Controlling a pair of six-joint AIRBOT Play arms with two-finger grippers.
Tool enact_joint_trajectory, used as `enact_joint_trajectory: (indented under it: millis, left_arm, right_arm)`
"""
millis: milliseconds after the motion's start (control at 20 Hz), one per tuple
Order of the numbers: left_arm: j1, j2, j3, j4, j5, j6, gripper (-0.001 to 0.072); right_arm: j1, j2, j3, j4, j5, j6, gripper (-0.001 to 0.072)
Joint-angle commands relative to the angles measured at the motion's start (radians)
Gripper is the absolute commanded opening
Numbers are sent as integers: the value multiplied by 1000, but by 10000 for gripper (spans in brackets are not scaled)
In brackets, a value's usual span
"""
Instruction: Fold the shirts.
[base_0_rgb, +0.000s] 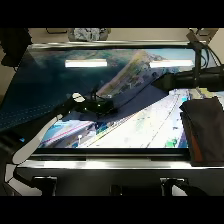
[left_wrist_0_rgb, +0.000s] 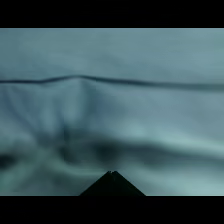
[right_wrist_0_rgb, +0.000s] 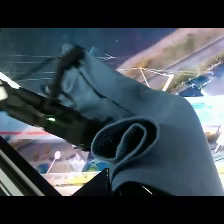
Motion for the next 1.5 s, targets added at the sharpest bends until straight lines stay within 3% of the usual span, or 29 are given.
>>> enact_joint_trajectory:
  millis: [0, 200, 300, 400, 550, 800, 1000, 1050, 1150, 1300, 1450]
  left_arm:
    - [-67, -84, 19, -219, 77, 51, 28]
    - [-135, -161, 66, -415, 101, 133, 27]
    - [-113, -141, 66, -407, 91, 187, 24]
    - [-48, -68, 55, -318, 89, 188, 23]
    - [134, 116, -21, -205, 79, 164, 24]
    - [510, 478, -153, -88, -42, 184, 25]
    - [716, 730, -235, -61, -98, 185, 25]
    - [745, 781, -256, -61, -97, 187, 26]
    - [777, 846, -287, -61, -96, 187, 25]
    - [785, 876, -320, -61, -96, 187, 26]
    - [785, 875, -355, -61, -87, 213, 26]
  right_arm:
    - [6, 95, 1, -2, 52, 77, 45]
    - [6, 119, 1, -7, 39, 100, 45]
    - [6, 102, 1, -21, -16, 110, 44]
    - [36, 58, 1, -18, -74, 107, 44]
    - [177, -50, 1, 2, -214, 105, 44]
    - [484, -256, 1, 108, -584, 116, 45]
    - [656, -442, 1, 205, -766, 161, 46]
    - [684, -480, 1, 240, -802, 162, 92]
    - [713, -524, 1, 305, -830, 131, 694]
    - [647, -495, 1, 281, -689, 2, 671]
    - [458, -412, 1, 49, -461, 17, 671]
